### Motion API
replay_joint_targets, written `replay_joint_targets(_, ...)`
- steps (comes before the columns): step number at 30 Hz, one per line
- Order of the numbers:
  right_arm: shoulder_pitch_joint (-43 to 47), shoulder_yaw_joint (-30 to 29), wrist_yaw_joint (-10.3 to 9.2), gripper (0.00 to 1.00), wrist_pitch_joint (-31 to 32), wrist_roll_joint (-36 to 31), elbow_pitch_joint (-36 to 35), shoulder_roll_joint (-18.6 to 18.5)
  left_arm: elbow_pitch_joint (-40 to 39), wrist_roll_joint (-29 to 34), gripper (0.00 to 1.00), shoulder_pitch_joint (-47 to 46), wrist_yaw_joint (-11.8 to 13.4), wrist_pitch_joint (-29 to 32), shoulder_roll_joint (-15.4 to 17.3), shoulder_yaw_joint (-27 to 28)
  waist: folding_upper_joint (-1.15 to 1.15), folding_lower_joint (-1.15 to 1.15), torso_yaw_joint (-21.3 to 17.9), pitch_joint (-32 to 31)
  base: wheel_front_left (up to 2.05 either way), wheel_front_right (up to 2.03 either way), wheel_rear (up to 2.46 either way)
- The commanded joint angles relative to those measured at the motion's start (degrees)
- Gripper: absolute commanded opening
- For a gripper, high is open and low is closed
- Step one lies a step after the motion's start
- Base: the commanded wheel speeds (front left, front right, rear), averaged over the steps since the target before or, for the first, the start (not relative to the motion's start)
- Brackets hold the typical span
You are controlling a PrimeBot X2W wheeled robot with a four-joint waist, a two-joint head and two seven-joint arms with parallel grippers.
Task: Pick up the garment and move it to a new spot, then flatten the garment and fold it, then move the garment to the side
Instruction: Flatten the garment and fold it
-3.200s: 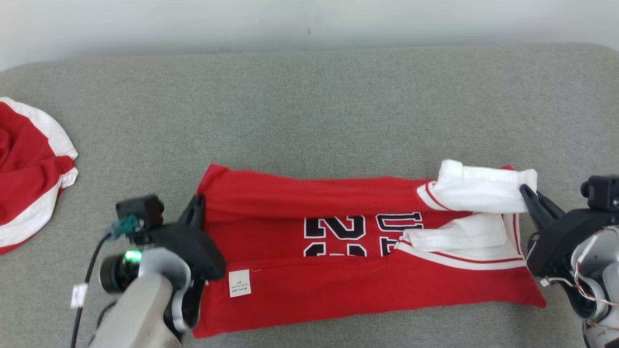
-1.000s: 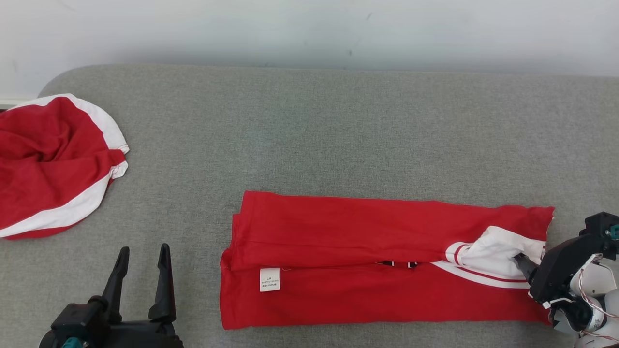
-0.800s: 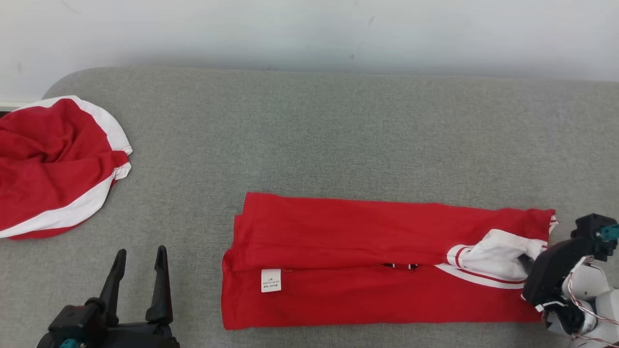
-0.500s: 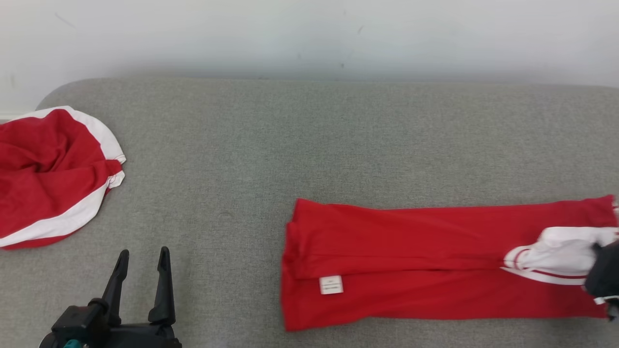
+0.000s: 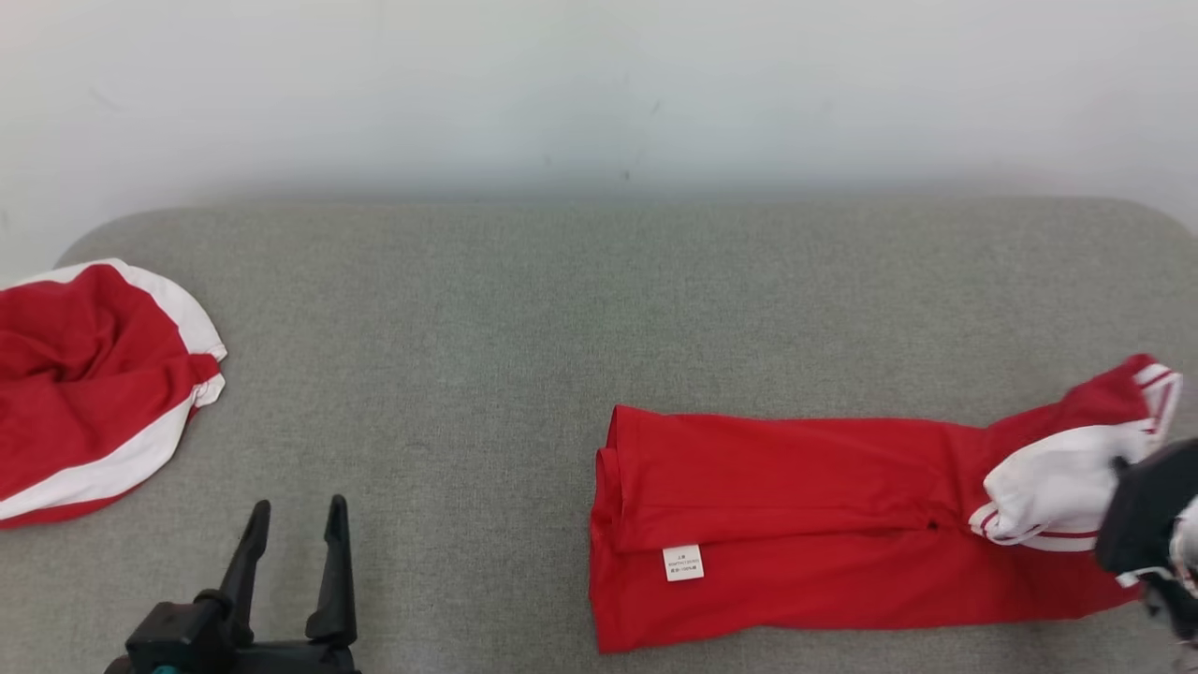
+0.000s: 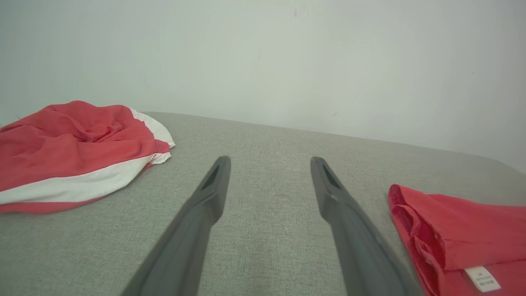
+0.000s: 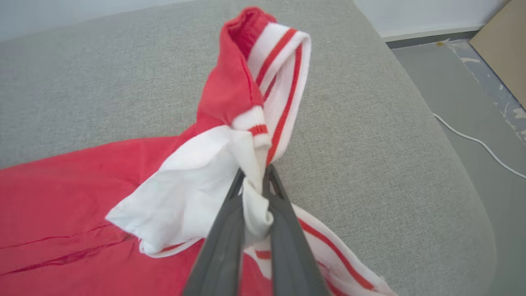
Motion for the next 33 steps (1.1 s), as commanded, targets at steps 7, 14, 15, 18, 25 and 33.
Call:
replay_joint_targets(7, 2.8, 13.1, -0.13, 0.0, 3.1, 3.9, -5.0, 3.8, 1.7, 0.5, 1.0, 1.5, -0.4, 0.0, -0.3, -1.9, 0.0, 0.0, 0.2, -3.3, 0.0, 0.0, 0.0)
replay_joint_targets(14, -0.2, 25.0, -0.13, 0.0, 2.8, 8.5, -0.7, 8.3, 3.1, -0.1, 1.0, -0.5, -0.9, 0.0, 0.3, -2.6, 0.0, 0.0, 1.6, -4.0, 0.0, 0.0, 0.0)
replay_joint_targets(15, -0.8, 25.8, -0.12, 0.0, 2.5, 8.8, 0.6, 8.9, 3.4, -0.2, 1.0, -0.7, -0.9, 0.0, 0.3, -2.6, 0.0, 0.0, 1.8, -3.9, 0.0, 0.0, 0.0)
replay_joint_targets(18, -2.8, 27.9, -0.12, 0.0, 1.4, 9.5, 4.4, 10.2, 3.9, -0.2, 1.0, -1.1, -0.9, 0.0, 0.2, -2.9, 0.0, 0.0, 2.5, -3.6, 0.0, 0.0, 0.0)
replay_joint_targets(25, -7.1, 33.8, -0.12, 0.0, -2.0, 14.1, 12.6, 11.2, 5.4, -0.5, 1.0, -2.5, -0.9, 0.0, 0.1, -3.9, 0.0, 0.0, 4.6, -2.4, 0.0, 0.0, 0.0)
replay_joint_targets(33, -10.3, 40.7, -0.12, 0.0, -5.5, 20.5, 18.7, 11.1, 6.3, -1.0, 1.0, -3.1, -1.1, 0.0, -0.2, -4.8, 0.0, 0.0, 5.9, -1.8, 0.0, 0.0, 0.0)
